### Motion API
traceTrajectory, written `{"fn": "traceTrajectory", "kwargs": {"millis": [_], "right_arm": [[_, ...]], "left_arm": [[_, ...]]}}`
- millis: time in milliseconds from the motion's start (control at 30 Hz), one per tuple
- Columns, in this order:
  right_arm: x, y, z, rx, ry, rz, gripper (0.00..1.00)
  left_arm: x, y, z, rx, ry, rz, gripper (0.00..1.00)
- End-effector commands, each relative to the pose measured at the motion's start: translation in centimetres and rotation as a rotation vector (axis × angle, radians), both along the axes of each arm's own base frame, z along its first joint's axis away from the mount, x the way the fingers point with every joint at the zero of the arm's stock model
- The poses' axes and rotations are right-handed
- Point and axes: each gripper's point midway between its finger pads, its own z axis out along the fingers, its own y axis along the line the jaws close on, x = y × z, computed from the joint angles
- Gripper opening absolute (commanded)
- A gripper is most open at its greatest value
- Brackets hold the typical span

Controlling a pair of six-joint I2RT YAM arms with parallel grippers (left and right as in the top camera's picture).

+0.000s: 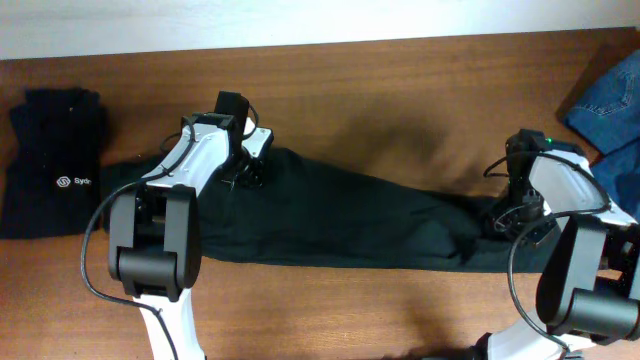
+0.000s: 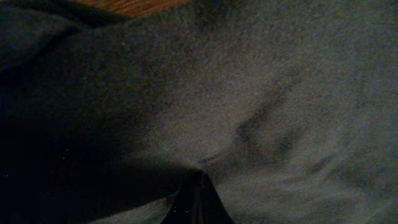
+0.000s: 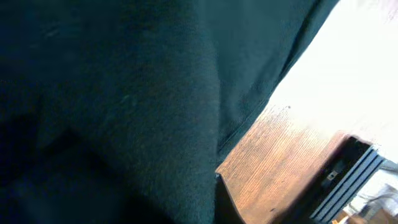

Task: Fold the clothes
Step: 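Pull the trouser leg ends rightward with the right gripper to straighten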

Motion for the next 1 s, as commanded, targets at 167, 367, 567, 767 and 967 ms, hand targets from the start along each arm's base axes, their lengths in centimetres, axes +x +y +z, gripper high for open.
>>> {"fn": "traceTrajectory", "kwargs": {"millis": [167,367,567,767,967], "right_arm": [[-4.0,-3.3,1.4,-0.124,0.03,-0.319,0.04],[-6.1,-6.7,3.0,-0.194,0.005,-0.447,0.13],[-8.1,-9.9,5.4,-0.268,-0.057,-0.573,0.89],[-7.1,-11.1,6.9,-0.306,-0.137,-0.576,0.99],[-4.6,-11.3,6.0,-0.169,-0.233,-0.444,0.99]], "left_arm": [[-0.6,1.4,-1.7,0.047,0.041,0.024,0.01],[-0.7,1.5,-1.7,0.047,0.046,0.024,0.01],[-0.9,1.5,-1.7,0.048,0.053,0.024,0.01],[-0.9,1.5,-1.7,0.048,0.053,0.024,0.01],[-1.1,1.5,-1.7,0.05,0.062,0.023,0.01]]}}
